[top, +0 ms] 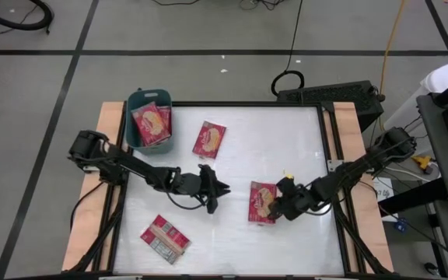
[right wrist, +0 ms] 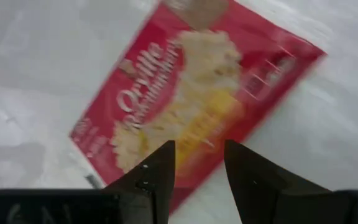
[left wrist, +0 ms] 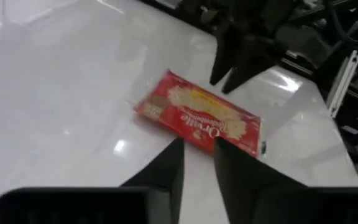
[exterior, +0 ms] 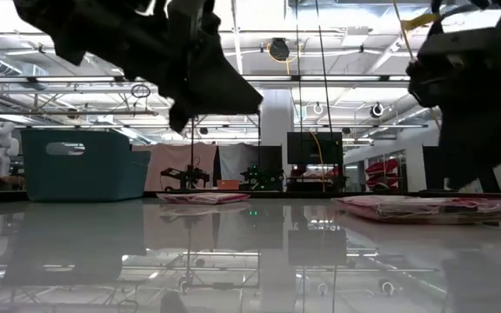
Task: Sort popcorn bags into baskets
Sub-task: Stack the red popcorn bag on top of the other red popcorn bag into the blue bin
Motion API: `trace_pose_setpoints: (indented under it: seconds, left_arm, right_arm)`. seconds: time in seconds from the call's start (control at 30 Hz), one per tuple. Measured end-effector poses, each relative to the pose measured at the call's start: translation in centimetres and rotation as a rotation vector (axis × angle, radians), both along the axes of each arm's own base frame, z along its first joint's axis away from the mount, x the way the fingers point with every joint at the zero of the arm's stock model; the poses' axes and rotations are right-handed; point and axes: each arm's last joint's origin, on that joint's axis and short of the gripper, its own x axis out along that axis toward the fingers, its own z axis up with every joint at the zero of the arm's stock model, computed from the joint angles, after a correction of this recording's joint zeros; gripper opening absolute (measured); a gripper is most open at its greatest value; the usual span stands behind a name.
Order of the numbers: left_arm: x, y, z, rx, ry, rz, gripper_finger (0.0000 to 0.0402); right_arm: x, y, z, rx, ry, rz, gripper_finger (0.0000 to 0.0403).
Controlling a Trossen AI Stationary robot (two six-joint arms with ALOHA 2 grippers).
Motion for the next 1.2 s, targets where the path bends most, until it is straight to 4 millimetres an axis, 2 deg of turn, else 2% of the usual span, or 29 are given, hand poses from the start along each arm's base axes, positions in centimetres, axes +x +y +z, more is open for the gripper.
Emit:
trace_pose_setpoints:
  seconds: [0.13, 0.23, 0.43, 0.5, 0.6, 0.7, 0.93, 1.1, 1.2]
  left_arm:
    - [1.1, -0.4, -1.3, 0.005, 0.025, -0.006, 0.0138]
    - [1.9, -0.7, -1.8, 0.049, 0.046, -0.028, 0.0156]
    - [3.7, -0.5, -2.6, 0.08, 0.142, -0.017, 0.0146]
    - [4.2, -0.5, -2.8, 0.142, 0.183, -0.083, 0.0142]
    - [4.6, -0.7, -3.3, 0.289, 0.261, -0.187, 0.0149]
    - [4.6, -1.0, -3.9, 0.504, 0.323, -0.278, 0.0173]
    - [5.5, -2.2, -5.5, 1.036, 0.272, -0.427, 0.0229]
    - [6.2, -2.4, -5.8, 1.286, 0.218, -0.513, 0.0217]
    - [6.3, -2.2, -5.8, 1.318, 0.181, -0.597, 0.0195]
  right_arm:
    - [-0.6, 0.2, -0.3, -0.001, 0.034, -0.02, 0.0132]
    - [-1.0, -0.1, -1.0, -0.024, 0.038, -0.039, 0.0132]
    - [-1.5, -0.5, -2.8, -0.013, -0.034, -0.065, 0.0139]
    - [-1.6, -0.6, -3.4, -0.002, -0.082, -0.06, 0.0144]
    - [-1.7, -0.7, -3.8, 0.007, -0.129, -0.061, 0.0149]
    - [-1.8, -0.8, -4.0, 0.004, -0.134, -0.052, 0.0151]
    - [-1.4, -1.2, -4.0, 0.002, -0.159, -0.028, 0.0151]
    - [-1.0, -1.6, -3.9, -0.002, -0.172, -0.028, 0.0151]
    - [-0.7, -1.9, -3.9, -0.012, -0.18, -0.027, 0.0151]
